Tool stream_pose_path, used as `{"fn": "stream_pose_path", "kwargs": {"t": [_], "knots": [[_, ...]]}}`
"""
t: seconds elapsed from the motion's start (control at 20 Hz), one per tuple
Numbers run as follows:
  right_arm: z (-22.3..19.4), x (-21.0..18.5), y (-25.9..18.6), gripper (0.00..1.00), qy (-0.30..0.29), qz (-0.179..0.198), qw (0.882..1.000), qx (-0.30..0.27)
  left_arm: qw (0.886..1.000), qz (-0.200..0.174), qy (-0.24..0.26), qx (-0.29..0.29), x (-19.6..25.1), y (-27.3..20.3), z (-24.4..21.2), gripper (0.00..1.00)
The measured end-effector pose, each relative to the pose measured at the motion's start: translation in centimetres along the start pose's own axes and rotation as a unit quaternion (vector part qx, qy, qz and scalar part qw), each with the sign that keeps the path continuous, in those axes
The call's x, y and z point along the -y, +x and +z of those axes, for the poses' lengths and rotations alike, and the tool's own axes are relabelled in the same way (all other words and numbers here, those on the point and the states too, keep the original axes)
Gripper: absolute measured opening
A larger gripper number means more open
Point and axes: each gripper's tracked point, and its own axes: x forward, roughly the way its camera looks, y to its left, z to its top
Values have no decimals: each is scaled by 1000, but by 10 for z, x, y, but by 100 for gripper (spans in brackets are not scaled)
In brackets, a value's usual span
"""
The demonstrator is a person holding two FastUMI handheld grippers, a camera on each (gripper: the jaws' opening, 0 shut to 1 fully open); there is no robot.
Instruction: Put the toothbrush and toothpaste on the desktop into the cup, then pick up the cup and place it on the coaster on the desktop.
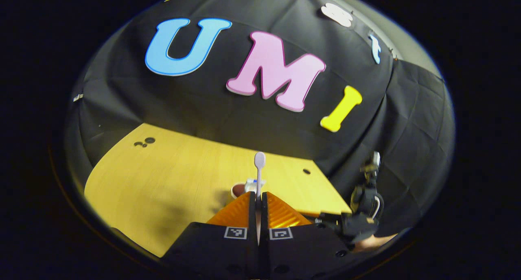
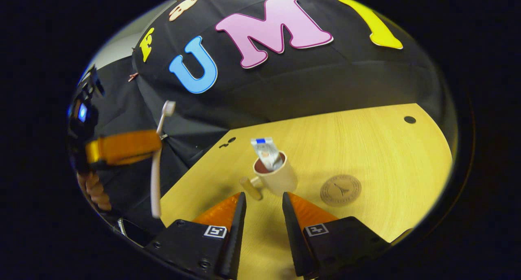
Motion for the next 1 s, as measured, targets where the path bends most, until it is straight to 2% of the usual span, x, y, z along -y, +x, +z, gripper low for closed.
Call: {"fn": "stream_pose_path", "kwargs": {"t": [0.15,0.4,0.75,0.9,1.0], "knots": [[-25,6,-40,54,22,-16,1000,-15,998,-19,-29,47,-6,35,25,6],[-54,30,-98,54,56,-63,996,-25,994,-11,-40,103,-35,95,38,5],[-57,62,-151,54,96,-127,987,-2,994,15,12,104,-58,178,2,6],[-59,72,-160,54,98,-137,986,-6,994,35,45,98,-65,190,-19,6],[-58,76,-164,54,102,-139,985,-7,994,31,61,88,-62,192,-36,6]]}}
